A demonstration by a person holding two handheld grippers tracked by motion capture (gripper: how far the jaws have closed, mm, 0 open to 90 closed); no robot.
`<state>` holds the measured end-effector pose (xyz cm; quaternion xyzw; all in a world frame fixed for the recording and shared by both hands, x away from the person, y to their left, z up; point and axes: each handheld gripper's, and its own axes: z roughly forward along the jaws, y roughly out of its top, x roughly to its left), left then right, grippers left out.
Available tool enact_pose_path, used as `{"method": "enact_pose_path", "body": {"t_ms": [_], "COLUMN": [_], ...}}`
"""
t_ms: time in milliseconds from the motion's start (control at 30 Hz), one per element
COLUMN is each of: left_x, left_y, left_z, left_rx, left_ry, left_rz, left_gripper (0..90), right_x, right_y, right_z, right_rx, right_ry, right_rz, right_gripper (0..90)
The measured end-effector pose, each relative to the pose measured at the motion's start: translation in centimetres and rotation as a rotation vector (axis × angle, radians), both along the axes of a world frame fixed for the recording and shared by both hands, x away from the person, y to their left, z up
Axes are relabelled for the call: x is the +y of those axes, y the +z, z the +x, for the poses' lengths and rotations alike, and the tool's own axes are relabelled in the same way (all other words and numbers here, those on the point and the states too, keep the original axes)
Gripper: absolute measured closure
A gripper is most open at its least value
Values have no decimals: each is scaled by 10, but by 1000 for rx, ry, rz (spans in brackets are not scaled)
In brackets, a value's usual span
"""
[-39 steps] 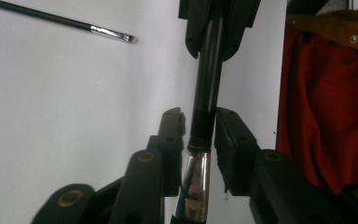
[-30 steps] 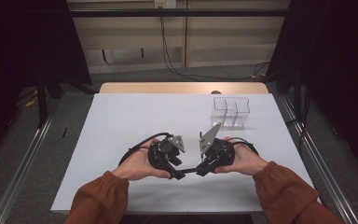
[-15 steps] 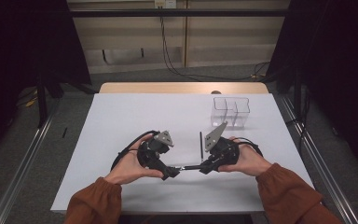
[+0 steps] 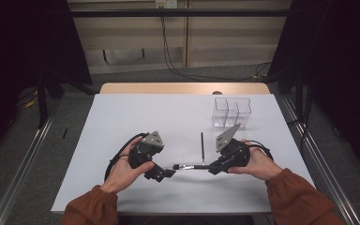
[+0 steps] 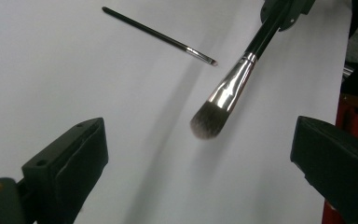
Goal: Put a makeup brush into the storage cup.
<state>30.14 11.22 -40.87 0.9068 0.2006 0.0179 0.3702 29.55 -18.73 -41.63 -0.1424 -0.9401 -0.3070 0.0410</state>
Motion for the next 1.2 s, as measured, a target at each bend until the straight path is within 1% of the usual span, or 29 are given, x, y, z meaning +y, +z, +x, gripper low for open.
{"method": "enact_pose_path", "body": {"t_ms": [33,67,133,167,200,267,300,333,400,433,467,533,567,600,667,700,733,767,800,867,900,1000,1200], "left_x": [1,3,6,8,9,13,14,15,19,21,22,23,24,24,25,25,25,25,25,24,24,24,25], "left_y": [-1,-3,-4,-6,-7,-9,-9,-10,-10,-10,-11,-12,-13,-13,-14,-14,-14,-14,-14,-15,-15,-15,-15], "left_z": [-1,-3,-5,-6,-7,-9,-9,-10,-11,-11,-12,-13,-13,-13,-13,-14,-14,-14,-15,-15,-15,-15,-15], "left_rx": [-7,-20,-29,-35,-37,-57,-58,-58,-44,-33,-27,-40,-34,-36,-35,-40,-45,-44,-45,-49,-51,-56,-62], "left_ry": [9,20,30,49,54,70,72,76,87,90,98,108,114,118,119,121,120,120,121,125,127,138,144], "left_rz": [-1,0,-3,-12,-18,-22,-20,-22,-26,-41,-50,-46,-46,-54,-53,-53,-53,-55,-56,-53,-53,-51,-62], "left_gripper": [39,39,39,39,39,39,39,39,39,39,40,40,40,40,39,39,39,39,39,39,39,39,39], "right_x": [-2,-4,-8,-10,-12,-15,-16,-18,-21,-22,-24,-26,-26,-27,-27,-27,-27,-27,-27,-28,-28,-28,-30], "right_y": [0,0,1,1,0,-2,-3,-4,-6,-6,-6,-6,-6,-6,-8,-10,-11,-12,-14,-16,-17,-19,-23], "right_z": [0,0,0,0,-1,-2,-4,-4,-5,-6,-6,-7,-8,-8,-9,-9,-9,-9,-9,-9,-9,-9,-11], "right_rx": [3,-6,-3,-7,-5,-9,2,-1,4,8,-3,-5,-14,-16,-24,-18,-22,-27,-19,-18,-24,-46,-75], "right_ry": [-9,-11,-26,-36,-43,-52,-58,-59,-75,-80,-88,-101,-107,-113,-122,-127,-131,-137,-139,-149,-150,-170,-217], "right_rz": [2,8,26,32,34,32,34,32,40,43,47,66,71,77,90,95,99,111,124,140,159,188,227], "right_gripper": [802,802,802,802,802,802,802,802,802,802,802,802,802,802,802,802,802,802,802,802,802,802,802]}}
